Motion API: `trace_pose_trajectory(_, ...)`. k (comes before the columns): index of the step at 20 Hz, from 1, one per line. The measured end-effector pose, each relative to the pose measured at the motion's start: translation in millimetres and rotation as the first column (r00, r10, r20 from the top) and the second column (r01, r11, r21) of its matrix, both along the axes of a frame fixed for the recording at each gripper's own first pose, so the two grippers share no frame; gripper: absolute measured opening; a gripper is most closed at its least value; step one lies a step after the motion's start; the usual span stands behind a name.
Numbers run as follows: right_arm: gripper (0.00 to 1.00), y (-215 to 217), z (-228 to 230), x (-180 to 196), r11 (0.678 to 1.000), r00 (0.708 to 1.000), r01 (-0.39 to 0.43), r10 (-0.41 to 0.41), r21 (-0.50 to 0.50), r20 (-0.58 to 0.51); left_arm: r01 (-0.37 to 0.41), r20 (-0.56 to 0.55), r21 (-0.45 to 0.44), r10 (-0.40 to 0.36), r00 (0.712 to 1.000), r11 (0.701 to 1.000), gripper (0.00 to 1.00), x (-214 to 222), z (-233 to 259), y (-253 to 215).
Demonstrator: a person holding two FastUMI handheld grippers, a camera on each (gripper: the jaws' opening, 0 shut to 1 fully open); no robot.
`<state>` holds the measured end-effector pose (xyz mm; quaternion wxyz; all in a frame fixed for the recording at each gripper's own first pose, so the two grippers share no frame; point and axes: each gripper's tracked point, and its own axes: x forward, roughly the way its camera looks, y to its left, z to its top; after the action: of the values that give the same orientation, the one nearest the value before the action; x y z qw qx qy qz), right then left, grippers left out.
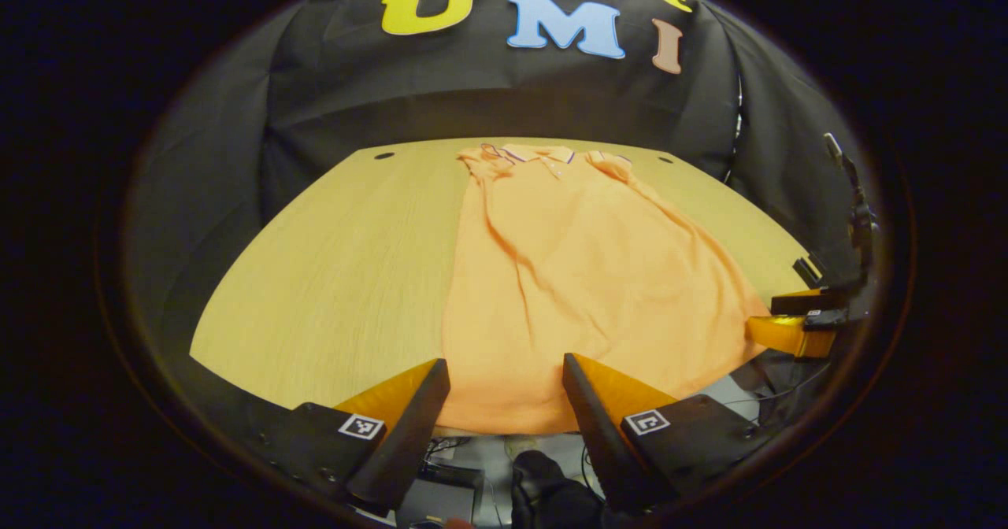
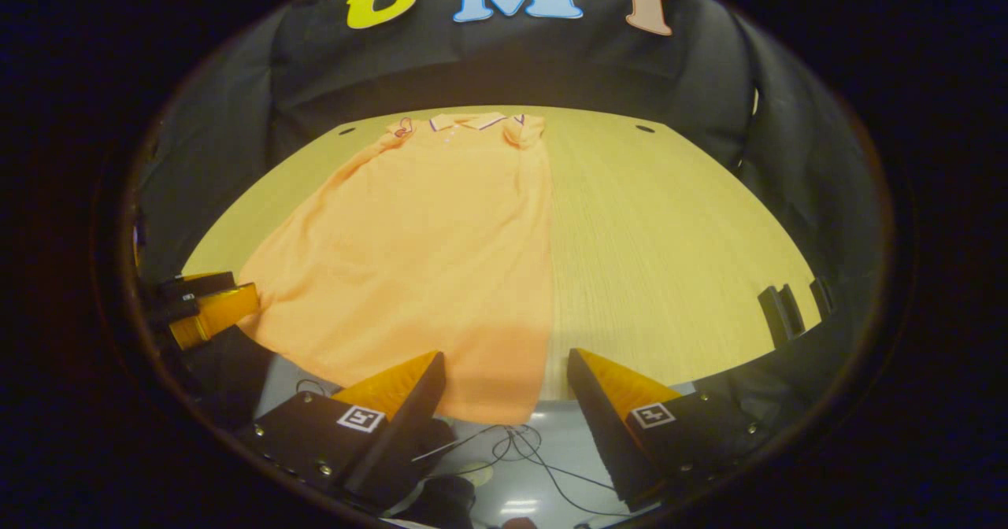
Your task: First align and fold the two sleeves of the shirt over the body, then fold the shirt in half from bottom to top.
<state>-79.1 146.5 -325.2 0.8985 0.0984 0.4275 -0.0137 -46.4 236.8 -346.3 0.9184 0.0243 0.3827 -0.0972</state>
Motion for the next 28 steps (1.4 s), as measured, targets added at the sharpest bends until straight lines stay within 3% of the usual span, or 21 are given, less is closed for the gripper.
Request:
trace_pose_trajectory(7,0.96,1,0,-1,1.000,1.000,0.003,-0.003,0.004,0.000,0.038,0.022,0.056,-0.039,0.999,0.998,0.95,-1,-2,-7)
trace_pose_trajectory(8,0.87,1,0,0,1.000,1.000,0.009,-0.009,0.007,-0.001,0.035,0.024,0.056,-0.036,0.999,0.998,0.97,0,-3,-7)
trace_pose_trajectory(9,0.82,1,1,1,1.000,1.000,0.009,-0.009,0.007,-0.002,0.030,0.022,0.056,-0.031,0.999,0.998,0.89,1,-4,-6)
trace_pose_trajectory(11,0.80,1,0,2,1.000,1.000,0.015,-0.015,0.008,-0.003,0.023,0.023,0.060,-0.024,0.999,0.998,0.86,2,-3,-5)
trace_pose_trajectory(12,0.56,0,0,1,0.999,1.000,0.029,-0.029,0.016,0.000,0.023,0.021,0.065,-0.025,0.999,0.998,0.73,1,-3,-6)
trace_pose_trajectory(16,0.53,3,0,0,1.000,1.000,0.004,-0.004,0.003,-0.001,0.035,0.028,0.082,-0.038,0.999,0.996,0.46,1,-4,-12)
trace_pose_trajectory(19,0.53,3,0,2,1.000,1.000,-0.020,0.020,0.009,0.018,0.050,0.047,0.062,-0.053,0.998,0.997,0.46,6,-2,-20)
trace_pose_trajectory(21,0.09,6,1,1,0.998,1.000,0.027,-0.028,0.062,0.014,0.028,0.055,0.077,-0.032,0.998,0.997,0.12,4,-4,-18)
trace_pose_trajectory(23,0.12,8,-1,5,0.997,1.000,0.020,-0.021,0.072,0.011,0.034,0.061,0.111,-0.041,0.997,0.993,0.12,4,-5,-25)
trace_pose_trajectory(24,0.03,7,5,3,0.997,1.000,0.012,-0.013,0.074,0.018,0.033,0.065,0.119,-0.041,0.997,0.992,0.06,3,-3,-25)
trace_pose_trajectory(25,0.03,8,2,6,0.997,1.000,-0.003,0.002,0.074,0.014,0.030,0.066,0.123,-0.038,0.997,0.992,0.06,3,-4,-27)
trace_pose_trajectory(28,0.03,6,3,7,0.996,1.000,-0.006,0.006,0.087,0.010,-0.021,0.058,0.090,0.015,0.998,0.996,0.07,6,-3,-28)
